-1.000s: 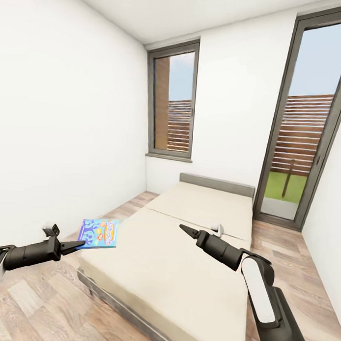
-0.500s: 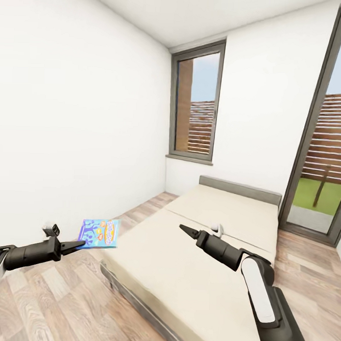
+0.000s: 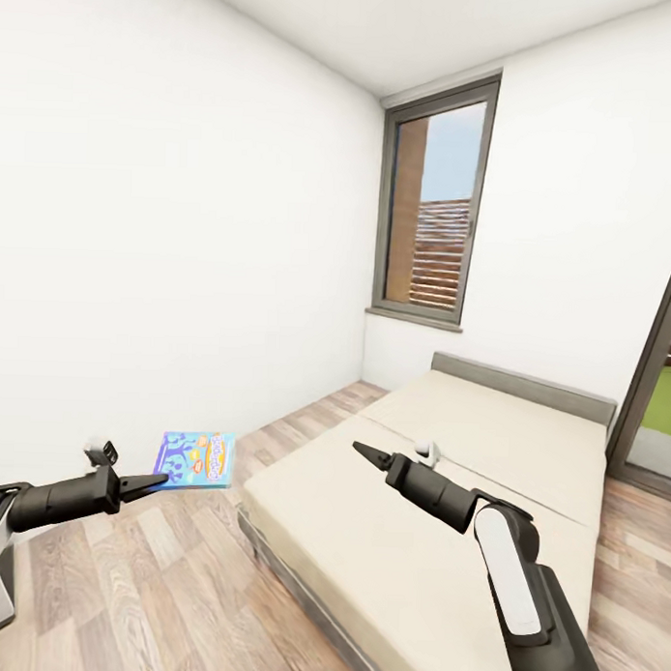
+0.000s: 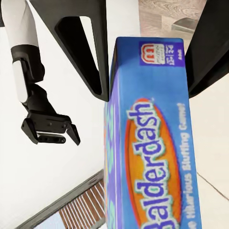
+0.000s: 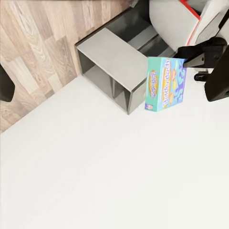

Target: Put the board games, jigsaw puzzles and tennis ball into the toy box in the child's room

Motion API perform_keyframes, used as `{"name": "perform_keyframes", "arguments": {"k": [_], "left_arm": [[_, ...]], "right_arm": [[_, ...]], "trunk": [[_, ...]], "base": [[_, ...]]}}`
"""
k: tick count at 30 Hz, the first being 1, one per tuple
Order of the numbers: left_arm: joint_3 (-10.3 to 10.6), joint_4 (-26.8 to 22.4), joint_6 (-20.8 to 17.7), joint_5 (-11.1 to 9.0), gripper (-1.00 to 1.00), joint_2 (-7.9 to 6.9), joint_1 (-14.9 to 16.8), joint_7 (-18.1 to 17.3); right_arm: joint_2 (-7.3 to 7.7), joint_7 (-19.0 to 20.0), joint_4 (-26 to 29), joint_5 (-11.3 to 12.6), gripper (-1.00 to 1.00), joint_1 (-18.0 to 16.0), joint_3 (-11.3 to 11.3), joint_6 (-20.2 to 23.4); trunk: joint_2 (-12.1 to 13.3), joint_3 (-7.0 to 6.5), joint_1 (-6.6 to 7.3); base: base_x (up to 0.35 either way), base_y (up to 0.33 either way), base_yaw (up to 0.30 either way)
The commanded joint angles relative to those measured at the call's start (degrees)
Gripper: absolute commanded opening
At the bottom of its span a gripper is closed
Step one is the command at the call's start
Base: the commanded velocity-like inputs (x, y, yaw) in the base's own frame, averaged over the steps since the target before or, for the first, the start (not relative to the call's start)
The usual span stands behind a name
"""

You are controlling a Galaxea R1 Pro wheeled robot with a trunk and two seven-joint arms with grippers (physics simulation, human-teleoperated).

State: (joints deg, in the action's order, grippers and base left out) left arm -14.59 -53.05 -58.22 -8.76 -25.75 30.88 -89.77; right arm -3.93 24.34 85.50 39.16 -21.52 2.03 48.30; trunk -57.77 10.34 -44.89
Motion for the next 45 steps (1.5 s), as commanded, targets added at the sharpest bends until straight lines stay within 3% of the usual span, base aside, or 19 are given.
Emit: {"name": "perform_keyframes", "arguments": {"k": [1,45], "left_arm": [[0.0,0.0,-0.6,0.0,-1.0,0.0,0.1,-0.2],[0.4,0.1,-0.6,0.0,-1.0,0.09,0.1,-0.2]], "right_arm": [[-0.06,0.3,0.1,-0.1,1.0,0.0,0.2,0.4],[-0.21,0.3,-0.1,-0.3,1.0,0.0,0.2,0.4]], "trunk": [[0.4,-0.1,0.22],[18.0,-8.0,9.88]], "base": [[0.0,0.0,0.284],[0.0,0.0,0.284]]}}
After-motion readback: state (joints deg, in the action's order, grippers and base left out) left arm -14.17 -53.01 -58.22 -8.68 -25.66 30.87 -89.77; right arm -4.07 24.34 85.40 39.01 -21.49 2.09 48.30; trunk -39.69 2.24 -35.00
